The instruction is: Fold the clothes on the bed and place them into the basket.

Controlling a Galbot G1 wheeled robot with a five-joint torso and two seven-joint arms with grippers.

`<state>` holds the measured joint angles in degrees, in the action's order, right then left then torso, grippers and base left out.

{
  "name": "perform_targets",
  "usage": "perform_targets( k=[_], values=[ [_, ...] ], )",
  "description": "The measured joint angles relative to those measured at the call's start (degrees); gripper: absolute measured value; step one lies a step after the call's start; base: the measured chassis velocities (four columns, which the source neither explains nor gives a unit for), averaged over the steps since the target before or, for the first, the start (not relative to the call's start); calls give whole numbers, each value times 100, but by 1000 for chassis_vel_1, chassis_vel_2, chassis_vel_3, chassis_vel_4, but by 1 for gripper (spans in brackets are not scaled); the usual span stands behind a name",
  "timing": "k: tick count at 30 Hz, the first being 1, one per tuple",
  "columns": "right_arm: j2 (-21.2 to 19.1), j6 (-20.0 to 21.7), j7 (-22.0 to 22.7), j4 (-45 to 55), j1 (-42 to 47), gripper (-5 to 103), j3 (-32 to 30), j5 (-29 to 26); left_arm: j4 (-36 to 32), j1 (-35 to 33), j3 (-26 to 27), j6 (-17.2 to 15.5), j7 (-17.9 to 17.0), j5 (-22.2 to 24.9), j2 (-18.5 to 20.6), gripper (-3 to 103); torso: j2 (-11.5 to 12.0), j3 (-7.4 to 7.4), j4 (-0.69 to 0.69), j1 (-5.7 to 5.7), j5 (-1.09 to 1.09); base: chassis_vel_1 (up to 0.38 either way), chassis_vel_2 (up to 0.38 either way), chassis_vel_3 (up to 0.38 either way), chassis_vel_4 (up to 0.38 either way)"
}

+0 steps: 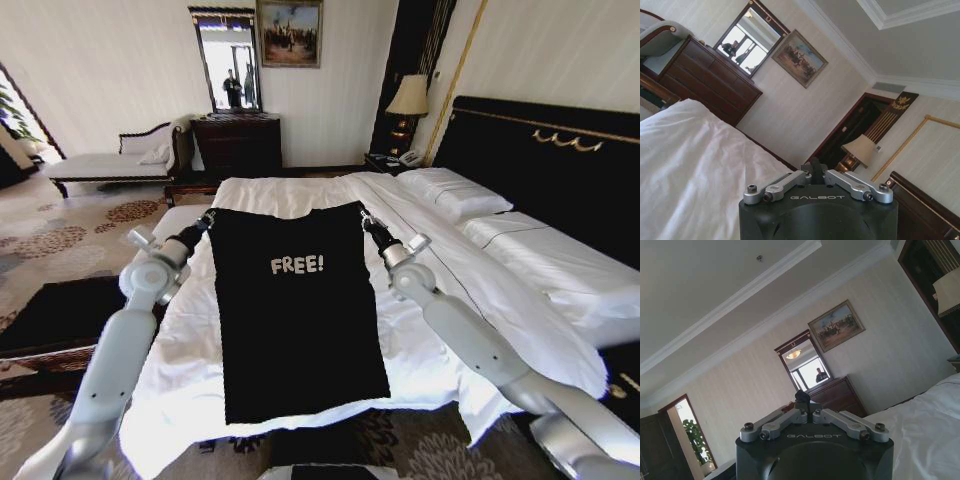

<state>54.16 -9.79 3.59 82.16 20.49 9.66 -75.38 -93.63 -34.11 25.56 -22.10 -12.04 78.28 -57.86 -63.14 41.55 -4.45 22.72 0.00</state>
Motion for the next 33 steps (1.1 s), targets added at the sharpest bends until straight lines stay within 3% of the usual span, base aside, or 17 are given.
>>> perform_targets(
  k=[5,12,21,24,31,33],
  values=[
    [256,-16,-133,-557,-360,0,94,46,695,595,-351,-6,91,-103,-120,0,0,0,-1,0,0,0,0,0,0],
    [223,-44,-169,-520,-105,0,28,108,733,513,-481,10,130,-198,-196,0,0,-2,-2,-1,-2,0,0,0,0],
    [-374,-37,399,646,1308,0,-294,310,-257,-1183,-81,34,67,-488,-24,0,-2,-3,-1,-4,1,0,0,0,0],
    [-668,11,722,1393,2253,0,-722,402,-1057,-2305,287,-236,-56,-705,73,0,-2,-4,3,-4,3,0,0,0,0],
    [-897,44,1086,1903,3475,0,-1117,638,-1861,-3323,603,-773,-417,-885,-26,0,-3,-5,-6,-6,-1,0,0,0,0],
    [-892,44,1286,2024,3935,0,-1195,792,-2120,-3786,657,-1132,-594,-1074,-106,0,-3,-4,-1,-5,-2,0,0,0,0]
  ],
)
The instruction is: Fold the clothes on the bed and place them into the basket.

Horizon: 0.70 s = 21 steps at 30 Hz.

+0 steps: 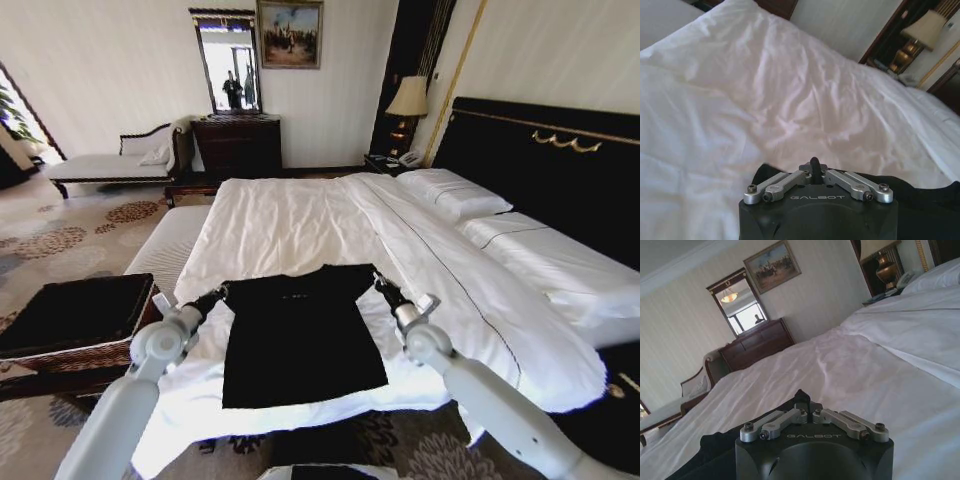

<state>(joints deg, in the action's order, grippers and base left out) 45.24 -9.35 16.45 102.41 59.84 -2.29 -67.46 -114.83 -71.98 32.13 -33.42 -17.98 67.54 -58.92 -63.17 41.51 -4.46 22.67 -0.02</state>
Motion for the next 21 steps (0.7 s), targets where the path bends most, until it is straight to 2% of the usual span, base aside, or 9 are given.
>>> perform_targets(
  k=[2,3,6,7,9,11,21],
  values=[
    [26,-1,113,89,332,0,-63,147,-100,-329,18,-192,-60,-223,-39,0,0,1,1,1,2,0,0,0,0],
    [26,-1,113,89,332,0,-63,147,-100,-329,18,-192,-60,-223,-39,0,0,1,1,1,2,0,0,0,0],
    [34,0,284,277,948,0,-170,374,-228,-824,144,-487,-210,-333,-70,0,0,0,0,1,2,0,0,0,0],
    [27,1,334,337,1159,0,-222,453,-294,-989,216,-630,-298,-298,-71,0,0,0,-1,0,2,0,0,0,0],
    [24,2,351,352,1217,0,-236,475,-317,-1038,242,-688,-331,-269,-70,0,0,0,-1,0,2,0,0,0,0],
    [10,25,466,428,1562,0,-296,573,-443,-1312,371,-882,-560,-49,-45,0,0,0,-1,0,1,0,0,0,0],
    [20,111,626,458,1907,0,-268,707,-300,-1512,324,-911,-475,-181,93,0,1,1,-1,2,2,0,0,0,0]
  ],
)
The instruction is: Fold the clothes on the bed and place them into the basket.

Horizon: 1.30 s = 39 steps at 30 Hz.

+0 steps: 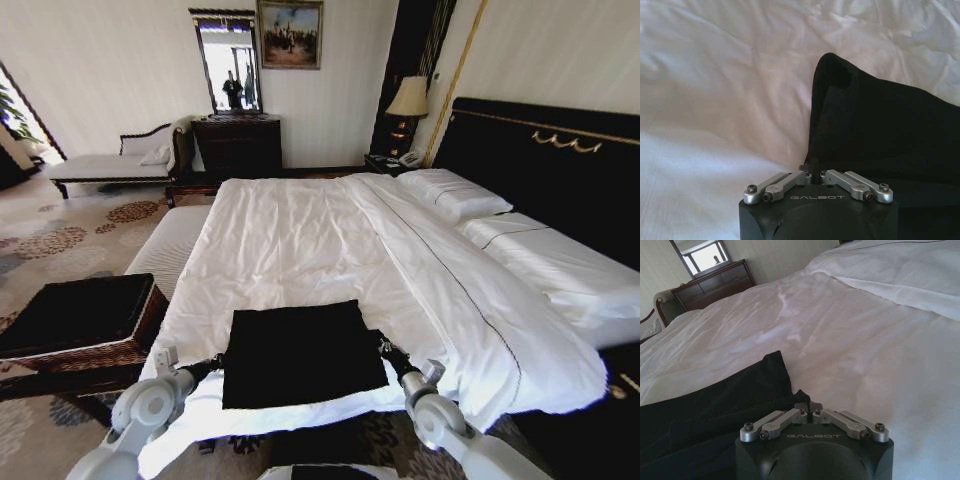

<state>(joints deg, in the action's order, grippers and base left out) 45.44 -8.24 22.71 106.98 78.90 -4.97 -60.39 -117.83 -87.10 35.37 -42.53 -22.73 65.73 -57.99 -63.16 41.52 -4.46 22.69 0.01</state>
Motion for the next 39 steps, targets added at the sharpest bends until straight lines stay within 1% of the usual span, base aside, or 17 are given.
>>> perform_targets(
  k=[8,15,19,21,24,25,26,27,30,31,33,34,35,36,37,38,39],
  values=[
    [62,15,61,66,69,0,66,89,-267,-295,-76,20,72,-23,256,0,1,0,0,0,-1,0,0,0,0],
    [95,16,62,81,123,0,-15,178,-355,-377,-48,27,60,-43,223,-1,1,0,0,0,0,0,0,0,0],
    [76,-13,28,235,249,21,-222,232,-650,-496,285,28,103,-10,151,20,1,1,0,0,0,0,0,0,0],
    [67,-22,15,266,274,21,-259,240,-693,-513,351,29,122,10,146,20,1,1,0,0,0,0,0,0,0],
    [23,-106,-64,545,384,37,-573,251,-1102,-542,980,41,338,492,85,36,0,0,1,0,-2,0,0,0,0],
    [26,-121,-69,591,380,37,-621,246,-1104,-488,1047,76,374,569,70,42,0,1,1,0,-3,0,0,0,0],
    [26,-121,-69,591,380,37,-621,246,-1104,-488,1047,76,374,569,70,42,0,1,1,0,-3,0,0,0,0],
    [54,-146,-75,657,347,43,-693,231,-1036,-342,1111,216,453,654,34,47,0,0,2,0,-2,0,0,0,0],
    [268,-177,-81,601,88,60,-747,249,-318,253,958,732,742,532,-162,58,0,0,-1,0,1,0,0,0,0],
    [268,-177,-81,601,88,60,-747,249,-318,253,958,732,742,532,-162,58,0,0,-1,0,1,0,0,0,0],
    [468,-178,-109,406,-166,70,-611,314,207,611,747,969,946,409,-387,69,1,2,0,2,1,0,0,0,0],
    [544,-178,-136,332,-240,70,-563,345,369,733,669,1052,1008,369,-469,75,1,2,3,2,1,0,0,0,0],
    [651,-178,-169,237,-319,75,-513,399,608,937,551,1146,1088,320,-580,80,2,2,4,2,-1,0,0,0,0],
    [651,-178,-169,237,-319,75,-513,399,608,937,551,1146,1088,320,-580,80,2,2,4,2,-1,0,0,0,0],
    [804,-178,-200,129,-372,87,-477,464,930,1239,373,1255,1187,282,-712,85,2,2,2,2,1,0,0,0,0],
    [880,-177,-215,74,-391,87,-462,493,1151,1435,245,1316,1250,249,-795,91,1,1,-3,2,-1,0,0,0,0],
    [976,-178,-228,-1,-413,92,-445,520,1400,1625,116,1378,1311,170,-872,95,1,1,-4,1,0,0,0,0,0]
  ],
)
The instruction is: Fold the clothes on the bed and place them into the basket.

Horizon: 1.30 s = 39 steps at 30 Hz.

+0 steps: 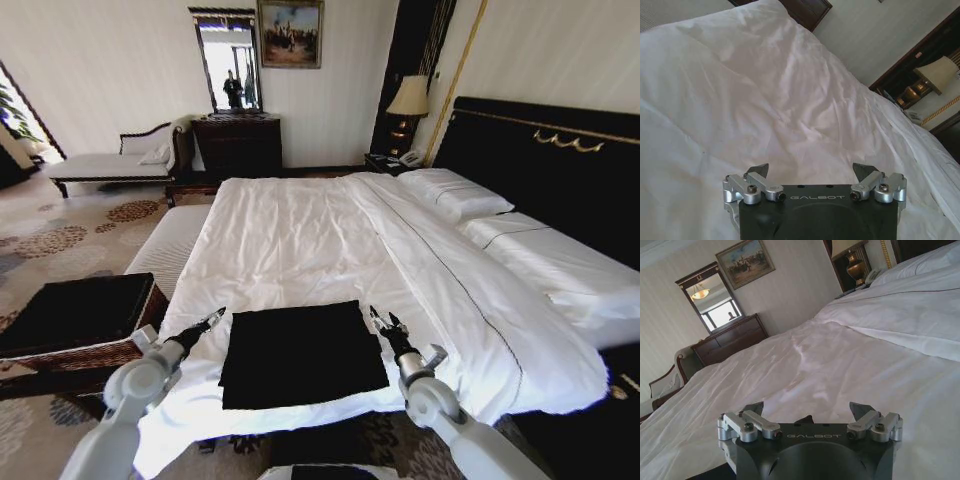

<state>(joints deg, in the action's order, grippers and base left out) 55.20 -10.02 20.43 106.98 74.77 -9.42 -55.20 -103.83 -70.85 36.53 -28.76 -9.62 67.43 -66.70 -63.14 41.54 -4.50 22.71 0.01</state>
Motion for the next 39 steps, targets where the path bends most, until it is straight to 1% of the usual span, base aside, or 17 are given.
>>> perform_targets(
  k=[4,8,9,14,16,17,21,23,26,27,28,29,31,32,36,38,39],
  values=[
    [127,-2,-21,-118,-10,99,13,26,551,332,-295,94,156,-249,-108,100,0,1,4,1,-2,0,0,0,0],
    [159,-10,-30,-199,-8,100,12,42,947,515,-498,86,251,-428,-195,100,0,0,4,0,0,0,0,0,0],
    [158,-11,-32,-214,-8,100,9,42,1026,546,-533,82,275,-485,-221,103,0,0,4,0,-1,0,0,0,0],
    [145,-12,-33,-296,-41,100,9,34,1295,655,-574,176,401,-674,-306,98,0,-1,4,-1,-1,0,0,0,0],
    [145,-12,-33,-342,-88,100,53,28,1405,718,-543,260,426,-682,-326,89,0,-1,4,-1,-1,0,0,0,0],
    [145,-12,-33,-342,-88,100,53,28,1405,718,-543,260,426,-682,-326,89,0,-1,4,-1,-1,0,0,0,0],
    [154,-12,-32,-451,-209,100,138,20,1483,736,-483,303,449,-563,-314,67,0,-1,4,-1,-1,0,0,0,0],
    [159,-12,-32,-486,-241,100,150,16,1483,729,-472,297,461,-523,-312,67,-1,-1,4,-1,-1,0,0,0,0],
    [169,-12,-40,-671,-390,100,187,-3,1480,678,-423,249,511,-371,-344,51,-1,-1,4,-1,-1,0,0,0,0],
    [169,-12,-40,-671,-390,100,187,-3,1480,678,-423,249,511,-371,-344,51,-1,-1,4,-1,-1,0,0,0,0],
    [171,-15,-58,-728,-442,100,190,-19,1469,656,-409,222,525,-326,-359,45,-1,-1,4,-1,-1,0,0,0,0],
    [173,-21,-73,-763,-476,100,192,-39,1457,640,-403,200,537,-305,-367,45,-1,0,4,-1,-1,0,0,0,0],
    [191,-42,-117,-893,-616,100,192,-134,1408,565,-392,124,571,-269,-398,34,-1,0,4,-1,-1,0,0,0,0],
    [191,-42,-117,-893,-616,100,192,-134,1408,565,-392,124,571,-269,-398,34,-1,0,4,-1,-1,0,0,0,0],
    [214,-54,-171,-1055,-815,100,177,-270,1384,496,-387,149,601,-308,-487,13,-1,-1,4,-1,0,0,0,0,0],
    [215,-56,-187,-1076,-834,100,177,-272,1384,496,-383,191,603,-323,-496,13,-1,-1,4,-1,0,0,0,0,0],
    [219,-57,-203,-1094,-846,100,176,-272,1383,498,-378,223,604,-331,-499,8,-1,-1,4,-1,-1,0,0,0,0]
  ],
)
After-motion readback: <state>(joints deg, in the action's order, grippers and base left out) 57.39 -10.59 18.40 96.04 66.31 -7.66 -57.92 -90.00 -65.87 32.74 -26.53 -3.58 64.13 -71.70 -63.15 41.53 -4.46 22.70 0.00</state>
